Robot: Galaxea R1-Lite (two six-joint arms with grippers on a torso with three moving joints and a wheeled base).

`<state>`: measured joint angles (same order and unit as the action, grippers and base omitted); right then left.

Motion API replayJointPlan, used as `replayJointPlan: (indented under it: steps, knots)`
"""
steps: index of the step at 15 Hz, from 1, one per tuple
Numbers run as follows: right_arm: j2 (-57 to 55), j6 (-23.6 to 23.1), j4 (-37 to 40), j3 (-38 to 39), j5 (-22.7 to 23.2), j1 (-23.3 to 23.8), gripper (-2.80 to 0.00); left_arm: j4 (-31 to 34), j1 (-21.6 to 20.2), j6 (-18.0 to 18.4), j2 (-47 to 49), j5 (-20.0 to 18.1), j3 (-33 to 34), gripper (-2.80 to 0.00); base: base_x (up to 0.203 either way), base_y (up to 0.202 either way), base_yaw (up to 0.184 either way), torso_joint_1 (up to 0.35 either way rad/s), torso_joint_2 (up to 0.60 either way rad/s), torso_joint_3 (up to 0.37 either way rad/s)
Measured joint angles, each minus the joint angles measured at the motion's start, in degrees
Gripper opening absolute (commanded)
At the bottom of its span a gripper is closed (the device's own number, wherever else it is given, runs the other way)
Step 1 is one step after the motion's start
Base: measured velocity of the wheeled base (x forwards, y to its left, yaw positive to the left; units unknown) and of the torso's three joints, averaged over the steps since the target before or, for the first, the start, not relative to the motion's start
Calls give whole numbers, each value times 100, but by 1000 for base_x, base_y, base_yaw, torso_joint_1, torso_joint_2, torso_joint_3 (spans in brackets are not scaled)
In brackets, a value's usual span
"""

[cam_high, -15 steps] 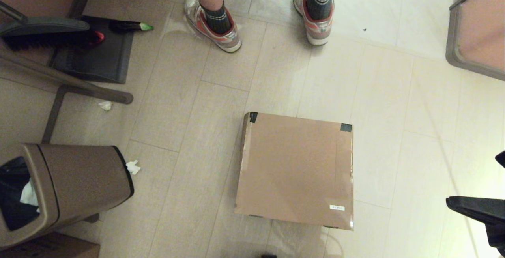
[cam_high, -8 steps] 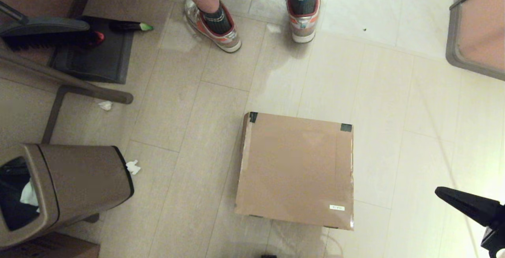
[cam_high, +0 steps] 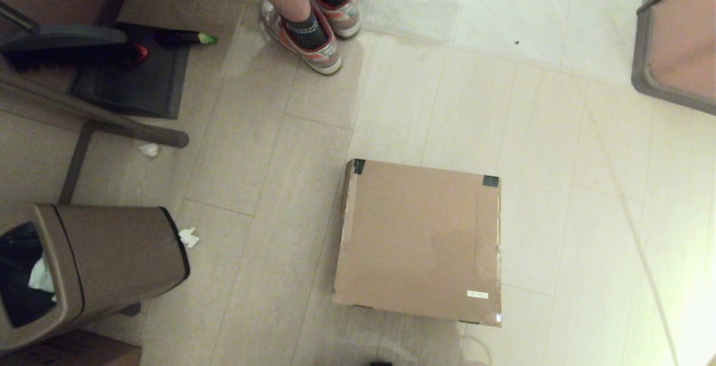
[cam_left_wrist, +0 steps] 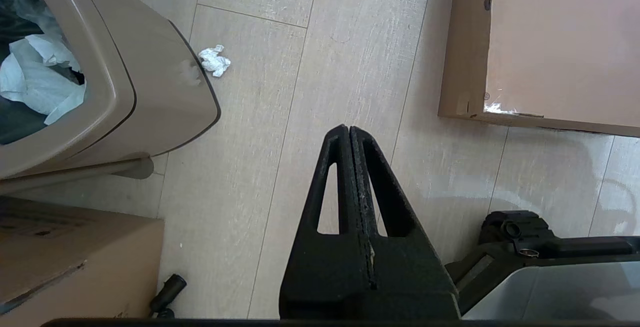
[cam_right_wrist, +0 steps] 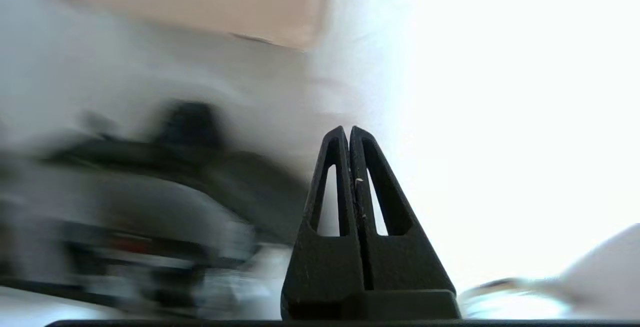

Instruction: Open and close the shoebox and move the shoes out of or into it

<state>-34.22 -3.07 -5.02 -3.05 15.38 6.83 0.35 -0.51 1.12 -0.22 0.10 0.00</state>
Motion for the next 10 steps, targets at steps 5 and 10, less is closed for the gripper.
replayJointPlan:
  steps: [5,10]
  knots:
    - [2583,-475,514,212,-1066,-583,-280,-2,0,-96,0,0,0,-280,0,0,0,0,0,0]
    - [3333,-695,562,303,-1241,-721,-280,-2,0,-112,0,6,0,-280,0,0,0,0,0,0]
